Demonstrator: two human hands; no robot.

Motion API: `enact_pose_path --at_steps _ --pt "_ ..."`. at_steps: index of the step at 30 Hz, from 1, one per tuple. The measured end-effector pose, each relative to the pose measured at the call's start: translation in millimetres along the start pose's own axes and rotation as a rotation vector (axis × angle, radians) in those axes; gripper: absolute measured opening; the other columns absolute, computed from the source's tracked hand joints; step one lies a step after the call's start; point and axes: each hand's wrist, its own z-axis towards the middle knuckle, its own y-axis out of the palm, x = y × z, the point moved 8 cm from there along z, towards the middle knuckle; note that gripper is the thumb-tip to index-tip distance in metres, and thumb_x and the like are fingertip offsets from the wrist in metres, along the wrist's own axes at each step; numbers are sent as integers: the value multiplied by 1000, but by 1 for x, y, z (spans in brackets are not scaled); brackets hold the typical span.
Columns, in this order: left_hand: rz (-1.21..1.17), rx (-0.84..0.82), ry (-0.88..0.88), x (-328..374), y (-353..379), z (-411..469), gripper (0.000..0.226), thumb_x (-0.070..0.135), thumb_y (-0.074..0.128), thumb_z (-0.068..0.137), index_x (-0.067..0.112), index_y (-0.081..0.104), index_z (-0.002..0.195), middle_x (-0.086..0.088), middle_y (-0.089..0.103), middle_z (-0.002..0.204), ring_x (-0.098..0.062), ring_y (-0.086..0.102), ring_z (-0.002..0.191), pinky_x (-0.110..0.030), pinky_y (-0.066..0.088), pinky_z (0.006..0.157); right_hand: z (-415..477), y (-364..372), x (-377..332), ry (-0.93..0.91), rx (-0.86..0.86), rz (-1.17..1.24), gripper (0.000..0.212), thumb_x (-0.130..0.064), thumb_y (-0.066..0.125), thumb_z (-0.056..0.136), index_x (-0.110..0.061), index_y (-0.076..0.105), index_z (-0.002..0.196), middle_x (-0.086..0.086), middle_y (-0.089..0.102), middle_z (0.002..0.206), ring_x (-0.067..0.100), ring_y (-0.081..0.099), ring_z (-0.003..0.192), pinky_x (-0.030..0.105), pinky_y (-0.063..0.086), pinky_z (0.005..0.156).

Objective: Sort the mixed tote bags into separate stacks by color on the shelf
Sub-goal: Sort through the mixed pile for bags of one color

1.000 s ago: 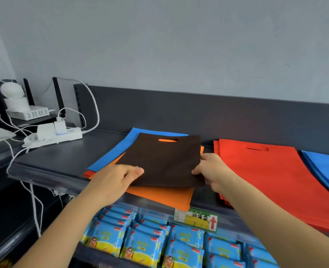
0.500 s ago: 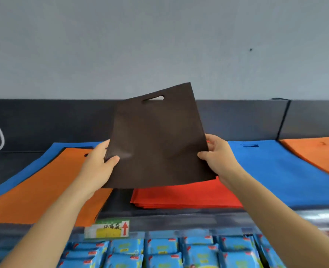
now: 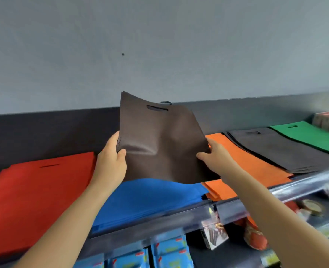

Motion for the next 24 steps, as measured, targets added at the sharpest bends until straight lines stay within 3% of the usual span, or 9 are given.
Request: enact_pose_path --at_steps 3,5,8,11,15,19,21,24 --pt "-22 -50 10 35 65 2 51 11 41 99 22 28 147 2 36 148 -13 32 136 -19 24 100 17 -55 46 70 72 -25 38 1 47 81 -14 57 114 7 64 107 28 58 103 32 45 80" --pt "-17 -117 28 56 107 3 52 15 43 99 23 27 147 2 38 147 -14 34 134 -22 28 100 26 -92 69 78 148 -79 45 3 46 78 -15 58 118 6 65 110 27 57 103 29 43 77" --pt "12 -222 73 86 163 3 50 19 52 95 18 37 143 2 52 131 -16 47 122 -27 40 98 33 -142 98 87 267 -229 57 -1 47 77 -17 51 132 7 60 124 29 53 115 35 45 92" --pt "26 -309 87 110 213 4 39 18 57 92 14 51 131 11 57 97 -12 55 95 -24 43 82 36 -181 122 69 344 -310 61 1 46 74 -22 52 130 7 60 122 30 53 114 38 46 94" --pt "30 -396 93 139 280 10 28 21 58 87 6 64 110 -7 66 91 -29 61 88 -43 50 81 46 -236 156 111 415 -428 63 1 48 76 -18 47 136 9 55 130 31 48 121 40 42 96" --pt "19 -474 73 169 343 9 12 12 63 86 14 61 98 2 57 83 -25 57 83 -34 47 80 64 -288 181 176 472 -506 64 5 49 78 -12 43 140 12 50 135 32 43 125 39 39 97" --pt "-6 -499 56 180 369 8 21 16 67 85 15 60 105 1 59 86 -22 56 87 -30 45 79 73 -308 188 179 498 -537 65 6 49 77 -12 43 139 13 51 135 33 44 124 39 40 96" --pt "-40 -511 -17 184 401 11 61 22 71 82 7 45 135 -1 66 100 -18 57 106 -22 38 84 89 -331 193 160 513 -592 64 7 51 76 -11 45 137 14 53 130 34 47 120 40 42 93"
